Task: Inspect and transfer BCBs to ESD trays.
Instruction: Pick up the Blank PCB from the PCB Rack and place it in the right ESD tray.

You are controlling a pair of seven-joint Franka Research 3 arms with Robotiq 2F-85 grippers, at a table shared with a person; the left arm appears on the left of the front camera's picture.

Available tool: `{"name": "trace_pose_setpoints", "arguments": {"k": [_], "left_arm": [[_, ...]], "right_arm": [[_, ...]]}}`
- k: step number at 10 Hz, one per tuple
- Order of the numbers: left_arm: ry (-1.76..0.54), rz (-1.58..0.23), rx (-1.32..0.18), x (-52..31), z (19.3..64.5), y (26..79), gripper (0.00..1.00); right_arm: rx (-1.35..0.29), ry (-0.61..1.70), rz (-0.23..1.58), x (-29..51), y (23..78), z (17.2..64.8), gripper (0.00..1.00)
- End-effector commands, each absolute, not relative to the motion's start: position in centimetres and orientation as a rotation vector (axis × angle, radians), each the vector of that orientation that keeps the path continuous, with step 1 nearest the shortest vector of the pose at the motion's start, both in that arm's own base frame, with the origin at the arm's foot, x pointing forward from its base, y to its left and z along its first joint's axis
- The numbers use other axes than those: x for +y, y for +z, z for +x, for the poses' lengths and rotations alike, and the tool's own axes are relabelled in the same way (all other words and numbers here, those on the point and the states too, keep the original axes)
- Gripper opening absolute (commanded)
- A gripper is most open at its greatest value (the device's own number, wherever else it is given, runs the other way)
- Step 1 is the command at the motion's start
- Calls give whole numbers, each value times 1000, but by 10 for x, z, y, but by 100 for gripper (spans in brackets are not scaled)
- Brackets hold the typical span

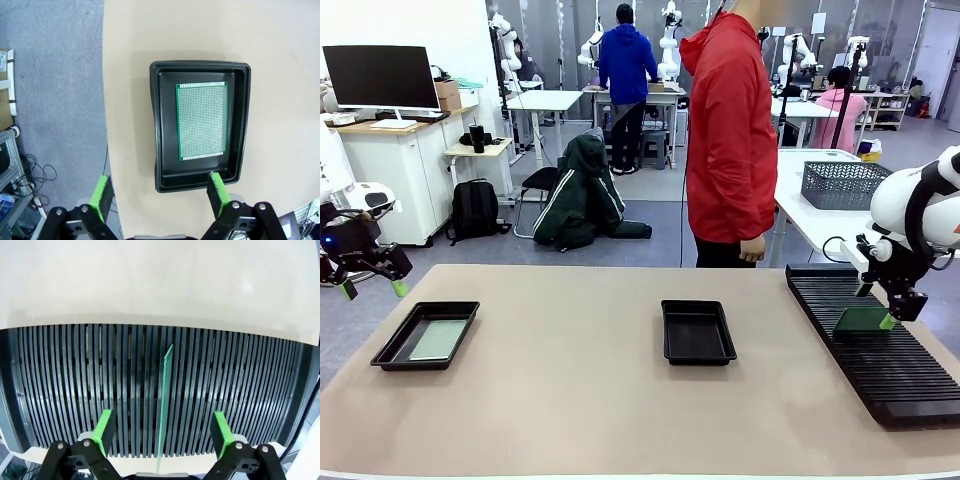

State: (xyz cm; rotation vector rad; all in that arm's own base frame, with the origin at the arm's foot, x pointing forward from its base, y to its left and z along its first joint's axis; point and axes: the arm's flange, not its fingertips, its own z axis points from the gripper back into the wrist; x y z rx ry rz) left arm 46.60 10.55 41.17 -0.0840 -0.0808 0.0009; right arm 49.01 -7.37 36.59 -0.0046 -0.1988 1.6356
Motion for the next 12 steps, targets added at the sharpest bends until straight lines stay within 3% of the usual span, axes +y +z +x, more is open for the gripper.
{"name": "trace_pose_setpoints", "arguments": {"k": [1,5,12], "left_arm": [[-1,-85,-91,106,466,409,100],[-1,-85,-91,106,466,409,100],[-1,-85,-91,106,466,409,100]], "right_arm": [[-201,1631,-3,-76,366,490,100],[-199,1633,-5,-75,366,490,97],[-161,1620,-14,-75,366,489,39]]}}
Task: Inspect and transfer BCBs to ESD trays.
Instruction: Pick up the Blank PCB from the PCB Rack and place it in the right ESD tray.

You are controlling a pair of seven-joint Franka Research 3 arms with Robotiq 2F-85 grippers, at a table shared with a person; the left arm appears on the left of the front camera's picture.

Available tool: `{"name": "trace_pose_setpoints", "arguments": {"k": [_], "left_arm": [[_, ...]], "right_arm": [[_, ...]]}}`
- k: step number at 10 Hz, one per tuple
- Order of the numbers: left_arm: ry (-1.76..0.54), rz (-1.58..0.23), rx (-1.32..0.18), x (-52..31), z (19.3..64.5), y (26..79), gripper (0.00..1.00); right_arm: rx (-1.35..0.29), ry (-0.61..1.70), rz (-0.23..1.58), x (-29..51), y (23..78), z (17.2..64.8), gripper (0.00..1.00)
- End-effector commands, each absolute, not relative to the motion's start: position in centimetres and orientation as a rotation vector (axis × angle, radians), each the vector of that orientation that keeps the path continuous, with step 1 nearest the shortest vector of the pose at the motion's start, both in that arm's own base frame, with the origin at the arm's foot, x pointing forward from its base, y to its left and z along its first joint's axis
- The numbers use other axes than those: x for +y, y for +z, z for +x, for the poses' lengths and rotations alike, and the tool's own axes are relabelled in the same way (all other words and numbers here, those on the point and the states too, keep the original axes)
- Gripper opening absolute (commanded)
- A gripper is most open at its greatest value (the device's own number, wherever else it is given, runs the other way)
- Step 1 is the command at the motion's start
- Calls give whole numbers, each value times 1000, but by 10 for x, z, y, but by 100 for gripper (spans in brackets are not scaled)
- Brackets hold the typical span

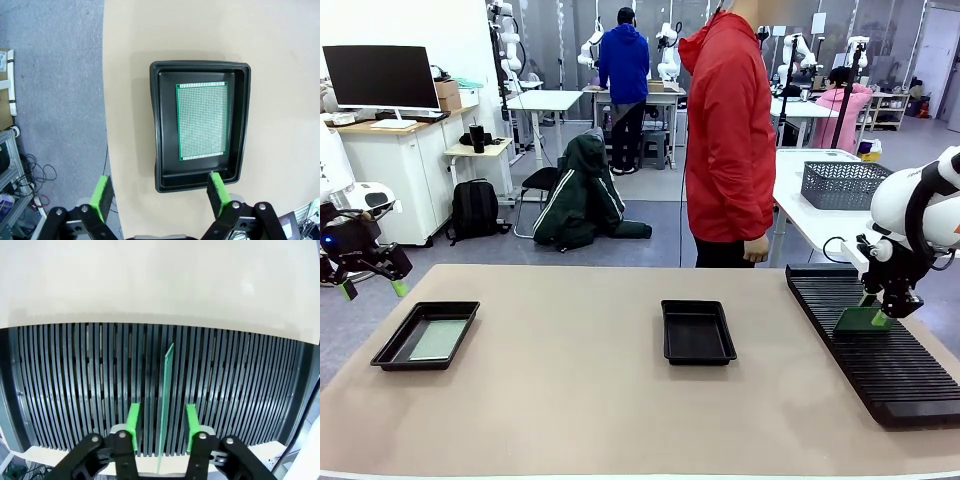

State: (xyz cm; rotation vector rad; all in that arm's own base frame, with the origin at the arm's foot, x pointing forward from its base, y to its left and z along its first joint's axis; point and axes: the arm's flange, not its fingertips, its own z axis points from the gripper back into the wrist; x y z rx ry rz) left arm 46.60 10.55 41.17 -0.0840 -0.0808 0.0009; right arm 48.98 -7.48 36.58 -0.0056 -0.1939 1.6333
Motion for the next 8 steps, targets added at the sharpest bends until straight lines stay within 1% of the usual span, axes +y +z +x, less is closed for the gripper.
{"name": "trace_pose_setpoints", "arguments": {"k": [1,4,5,6,7,8], "left_arm": [[-1,-85,-91,106,466,409,100],[-1,-85,-91,106,466,409,100],[-1,-85,-91,106,466,409,100],[-1,-85,-91,106,466,409,100],[-1,-85,-91,106,466,409,100],[-1,-85,-91,106,466,409,100]], "right_arm": [[-156,1619,-13,-75,366,489,32],[-148,1616,-13,-75,366,490,6],[-144,1611,-15,-75,365,491,10],[-146,1607,-16,-76,364,492,0],[-146,1624,-22,-76,363,492,0],[-180,1626,-10,-76,365,490,0]]}}
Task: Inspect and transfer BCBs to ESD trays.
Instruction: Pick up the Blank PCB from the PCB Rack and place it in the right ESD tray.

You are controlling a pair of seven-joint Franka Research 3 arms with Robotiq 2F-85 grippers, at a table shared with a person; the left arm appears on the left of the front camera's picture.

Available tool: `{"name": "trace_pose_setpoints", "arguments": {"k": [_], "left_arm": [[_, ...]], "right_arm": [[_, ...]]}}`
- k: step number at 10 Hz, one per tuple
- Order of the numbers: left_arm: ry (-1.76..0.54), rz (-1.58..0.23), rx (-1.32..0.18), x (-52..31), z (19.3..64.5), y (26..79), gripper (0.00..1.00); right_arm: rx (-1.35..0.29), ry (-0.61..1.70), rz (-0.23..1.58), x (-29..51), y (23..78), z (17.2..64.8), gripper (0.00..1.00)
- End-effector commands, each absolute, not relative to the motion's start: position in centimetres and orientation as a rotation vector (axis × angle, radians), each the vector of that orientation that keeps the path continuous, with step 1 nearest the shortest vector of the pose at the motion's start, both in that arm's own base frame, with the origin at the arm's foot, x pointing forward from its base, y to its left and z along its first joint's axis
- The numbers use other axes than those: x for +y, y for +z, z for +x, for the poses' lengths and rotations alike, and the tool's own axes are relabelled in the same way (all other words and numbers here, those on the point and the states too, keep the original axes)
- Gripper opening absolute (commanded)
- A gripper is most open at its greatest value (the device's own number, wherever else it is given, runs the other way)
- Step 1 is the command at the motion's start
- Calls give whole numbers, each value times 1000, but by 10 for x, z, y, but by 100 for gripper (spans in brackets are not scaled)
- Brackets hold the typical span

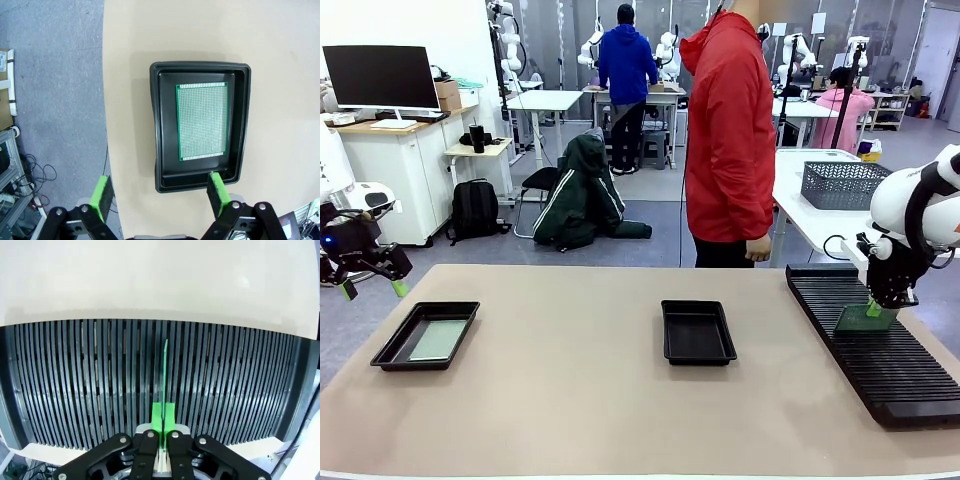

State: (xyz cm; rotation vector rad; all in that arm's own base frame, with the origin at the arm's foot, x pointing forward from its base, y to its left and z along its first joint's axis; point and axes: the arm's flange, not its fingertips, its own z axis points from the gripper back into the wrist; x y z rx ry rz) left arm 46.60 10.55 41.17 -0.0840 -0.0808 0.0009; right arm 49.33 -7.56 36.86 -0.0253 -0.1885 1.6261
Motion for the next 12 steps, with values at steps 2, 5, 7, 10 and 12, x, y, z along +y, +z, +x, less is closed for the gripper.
{"name": "trace_pose_setpoints", "arguments": {"k": [2,5,7,10,12], "left_arm": [[-1,-85,-91,106,466,409,100],[-1,-85,-91,106,466,409,100],[-1,-85,-91,106,466,409,100],[-1,-85,-91,106,466,409,100],[-1,-85,-91,106,466,409,100]], "right_arm": [[-180,1626,-10,-76,365,490,0],[-180,1626,-10,-76,365,490,0],[-180,1626,-10,-76,365,490,0],[-180,1626,-10,-76,365,490,0],[-180,1626,-10,-76,365,490,0]]}}
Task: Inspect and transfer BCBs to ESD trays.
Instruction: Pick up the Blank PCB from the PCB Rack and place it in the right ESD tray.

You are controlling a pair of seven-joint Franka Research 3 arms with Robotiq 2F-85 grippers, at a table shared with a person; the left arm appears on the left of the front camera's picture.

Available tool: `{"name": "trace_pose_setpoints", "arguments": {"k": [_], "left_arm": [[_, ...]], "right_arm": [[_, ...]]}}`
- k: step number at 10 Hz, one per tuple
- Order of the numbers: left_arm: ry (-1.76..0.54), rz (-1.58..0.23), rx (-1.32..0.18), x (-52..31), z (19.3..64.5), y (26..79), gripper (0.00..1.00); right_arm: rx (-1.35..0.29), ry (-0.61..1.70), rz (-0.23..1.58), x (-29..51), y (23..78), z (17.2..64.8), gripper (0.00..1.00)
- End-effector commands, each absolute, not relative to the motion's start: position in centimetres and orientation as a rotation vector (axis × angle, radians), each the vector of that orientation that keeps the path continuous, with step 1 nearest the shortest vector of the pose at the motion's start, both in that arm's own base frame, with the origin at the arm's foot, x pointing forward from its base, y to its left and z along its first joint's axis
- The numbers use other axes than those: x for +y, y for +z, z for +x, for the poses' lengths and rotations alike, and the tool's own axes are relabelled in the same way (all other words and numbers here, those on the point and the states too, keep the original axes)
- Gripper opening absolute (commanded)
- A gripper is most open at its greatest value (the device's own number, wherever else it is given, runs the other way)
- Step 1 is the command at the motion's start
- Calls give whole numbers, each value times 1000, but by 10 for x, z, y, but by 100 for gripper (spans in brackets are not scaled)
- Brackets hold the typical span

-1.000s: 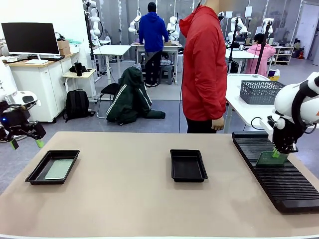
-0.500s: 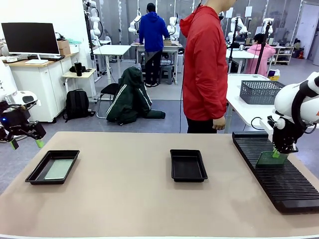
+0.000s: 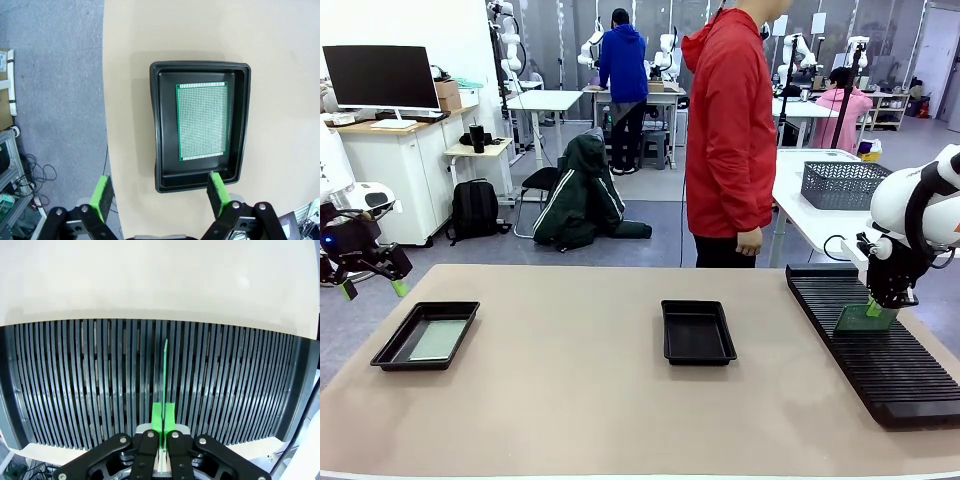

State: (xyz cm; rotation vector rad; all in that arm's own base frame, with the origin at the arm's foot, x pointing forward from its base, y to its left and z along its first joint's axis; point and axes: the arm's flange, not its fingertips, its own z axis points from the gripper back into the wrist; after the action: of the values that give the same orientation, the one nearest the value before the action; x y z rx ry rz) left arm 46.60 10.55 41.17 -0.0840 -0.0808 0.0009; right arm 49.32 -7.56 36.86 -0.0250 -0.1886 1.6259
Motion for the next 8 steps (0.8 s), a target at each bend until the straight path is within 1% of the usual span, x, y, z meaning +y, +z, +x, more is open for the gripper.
{"name": "trace_pose_setpoints", "arguments": {"k": [1,3,4,6,8], "left_arm": [[-1,-85,-91,106,466,409,100],[-1,-85,-91,106,466,409,100],[-1,-85,-91,106,466,409,100],[-1,-85,-91,106,466,409,100],[-1,-85,-91,106,466,409,100]], "right_arm": [[-189,1626,-25,-76,369,493,2],[-172,1642,-23,-76,400,486,2],[-146,1630,-37,-76,425,482,2],[-125,1596,-22,-78,493,474,2],[-129,1577,-7,-78,577,459,2]]}}
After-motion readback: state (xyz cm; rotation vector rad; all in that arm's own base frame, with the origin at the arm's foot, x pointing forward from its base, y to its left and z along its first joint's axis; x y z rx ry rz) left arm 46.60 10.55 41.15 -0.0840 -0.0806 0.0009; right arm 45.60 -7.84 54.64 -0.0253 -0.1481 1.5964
